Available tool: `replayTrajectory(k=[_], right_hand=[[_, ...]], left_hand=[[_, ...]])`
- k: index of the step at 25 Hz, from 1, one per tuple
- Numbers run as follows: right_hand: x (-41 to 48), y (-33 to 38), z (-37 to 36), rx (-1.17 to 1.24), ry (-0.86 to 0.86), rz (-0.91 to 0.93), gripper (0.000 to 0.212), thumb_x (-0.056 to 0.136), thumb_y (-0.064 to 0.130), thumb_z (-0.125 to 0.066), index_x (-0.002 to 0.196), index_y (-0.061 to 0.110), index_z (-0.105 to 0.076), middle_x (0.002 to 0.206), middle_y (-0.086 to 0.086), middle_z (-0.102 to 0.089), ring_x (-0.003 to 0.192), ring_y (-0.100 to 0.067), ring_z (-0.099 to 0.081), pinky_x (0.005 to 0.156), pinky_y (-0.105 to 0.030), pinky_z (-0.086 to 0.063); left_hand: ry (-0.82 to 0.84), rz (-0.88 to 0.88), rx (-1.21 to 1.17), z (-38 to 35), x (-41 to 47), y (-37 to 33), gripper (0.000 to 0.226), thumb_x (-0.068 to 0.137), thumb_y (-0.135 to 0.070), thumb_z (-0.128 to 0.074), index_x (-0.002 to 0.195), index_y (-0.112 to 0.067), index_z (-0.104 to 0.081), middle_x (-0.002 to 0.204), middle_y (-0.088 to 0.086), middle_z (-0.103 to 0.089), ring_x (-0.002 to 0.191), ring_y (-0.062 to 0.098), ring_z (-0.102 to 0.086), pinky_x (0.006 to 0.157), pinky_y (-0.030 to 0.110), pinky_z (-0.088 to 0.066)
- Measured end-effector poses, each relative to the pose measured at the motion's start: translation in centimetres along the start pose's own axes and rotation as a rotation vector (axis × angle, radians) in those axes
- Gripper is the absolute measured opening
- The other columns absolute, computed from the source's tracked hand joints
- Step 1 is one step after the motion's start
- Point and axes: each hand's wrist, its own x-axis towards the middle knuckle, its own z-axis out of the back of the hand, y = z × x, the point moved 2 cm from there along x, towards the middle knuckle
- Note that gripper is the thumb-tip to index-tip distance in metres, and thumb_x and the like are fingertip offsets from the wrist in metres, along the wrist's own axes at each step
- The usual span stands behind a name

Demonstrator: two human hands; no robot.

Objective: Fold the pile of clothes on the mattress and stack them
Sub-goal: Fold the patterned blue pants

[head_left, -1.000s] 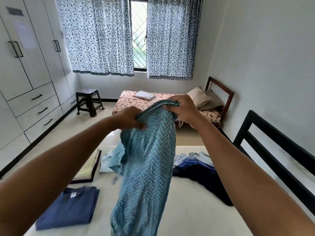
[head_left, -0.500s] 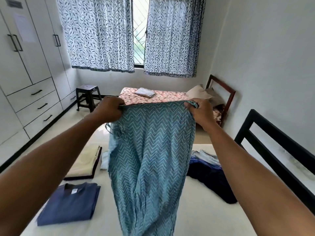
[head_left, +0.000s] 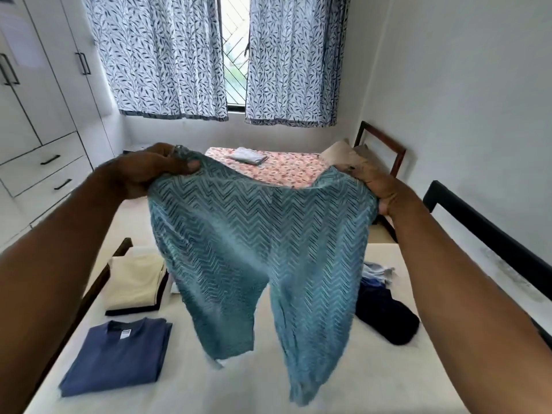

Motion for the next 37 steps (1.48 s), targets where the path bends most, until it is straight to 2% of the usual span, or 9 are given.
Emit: replayTrajectory(k=[5,8,10,15,18,24,29,34,37], right_hand=[[3.9,-1.9,-0.3,-0.355,-0.359,-0.027,0.029,0.086,0.029,-0.082,0.068,0.009,-0.071,0.091,-0.016,-0.078,0.084,-0.031,-0.074,0.089,-0.060,-0.057],[5.6,-4.5,-2.1,-0.549,-0.699,-0.026,0.033,0.083,0.033,-0.080,0.094,0.004,-0.071,0.110,-0.017,-0.074,0.101,-0.031,-0.070,0.082,-0.040,-0.056],[5.7,-5.4,-3.5,-0.538,-0.767,-0.017,0.036,0.088,0.029,-0.077,0.105,-0.002,-0.072,0.102,-0.013,-0.071,0.096,-0.025,-0.067,0.073,-0.030,-0.044],[5.4,-7.4,-7.2,-0.425,-0.572,0.100,0.045,0.081,0.038,-0.086,0.059,0.013,-0.054,0.059,-0.006,-0.057,0.054,-0.013,-0.047,0.053,-0.030,-0.035],[4.9,-8.4,-9.7,-0.550,-0.407,0.225,0.051,0.074,0.055,-0.087,0.072,0.007,-0.070,0.072,-0.010,-0.073,0.060,-0.019,-0.063,0.055,-0.033,-0.048],[2.5,-9.7,-11.5,-0.667,-0.272,0.375,0.016,0.085,0.032,-0.082,0.089,0.016,-0.080,0.076,0.010,-0.073,0.066,-0.003,-0.062,0.060,-0.024,-0.046],[1.1,-10.8,-11.6,-0.758,-0.149,0.442,0.042,0.074,0.033,-0.074,0.112,0.017,-0.080,0.089,0.000,-0.069,0.078,-0.012,-0.061,0.066,-0.022,-0.045],[0.9,-11.0,-10.1,-0.856,-0.118,0.497,0.047,0.075,0.040,-0.088,0.112,0.013,-0.076,0.096,0.000,-0.069,0.085,-0.015,-0.063,0.074,-0.032,-0.053],[1.4,-10.5,-8.1,-0.825,-0.158,0.441,0.022,0.087,0.023,-0.082,0.106,0.013,-0.075,0.094,0.001,-0.073,0.085,-0.018,-0.066,0.073,-0.033,-0.050]], left_hand=[[-0.401,0.105,0.072,-0.9,2.8,2.9,0.038,0.073,-0.020,-0.091,0.102,-0.001,-0.076,0.109,0.027,-0.074,0.075,0.027,-0.074,0.072,0.040,-0.064],[-0.628,0.172,-0.077,-1.2,5.9,7.2,0.049,0.054,-0.022,-0.091,0.094,0.002,-0.075,0.101,0.028,-0.075,0.087,0.037,-0.075,0.084,0.063,-0.059],[-0.657,0.177,-0.143,-3.0,5.9,7.5,0.036,0.058,-0.022,-0.090,0.081,-0.002,-0.071,0.093,0.024,-0.075,0.079,0.032,-0.073,0.079,0.055,-0.060],[-0.607,0.067,-0.054,-8.5,4.7,6.1,0.016,0.086,-0.014,-0.082,0.090,-0.005,-0.069,0.078,0.012,-0.072,0.055,0.019,-0.069,0.047,0.027,-0.054],[-0.497,0.021,0.071,-11.0,4.4,6.1,0.019,0.086,-0.014,-0.081,0.092,0.002,-0.072,0.083,0.015,-0.077,0.070,0.025,-0.077,0.062,0.038,-0.064],[-0.385,0.011,0.241,-13.6,4.6,7.3,0.014,0.089,-0.011,-0.077,0.082,0.001,-0.077,0.079,0.017,-0.077,0.075,0.034,-0.077,0.072,0.046,-0.066],[-0.210,0.042,0.367,-14.9,4.4,7.6,0.004,0.086,0.003,-0.074,0.085,-0.001,-0.075,0.083,0.020,-0.074,0.077,0.031,-0.074,0.076,0.051,-0.065],[0.201,0.069,0.347,-14.5,3.1,8.4,0.054,0.087,0.019,-0.056,0.131,-0.013,-0.061,0.124,0.010,-0.070,0.120,0.023,-0.066,0.099,0.048,-0.057],[0.044,-0.017,0.391,-12.7,2.6,8.1,0.058,0.085,0.026,-0.052,0.125,-0.012,-0.071,0.110,0.005,-0.078,0.100,0.021,-0.076,0.082,0.040,-0.063]])
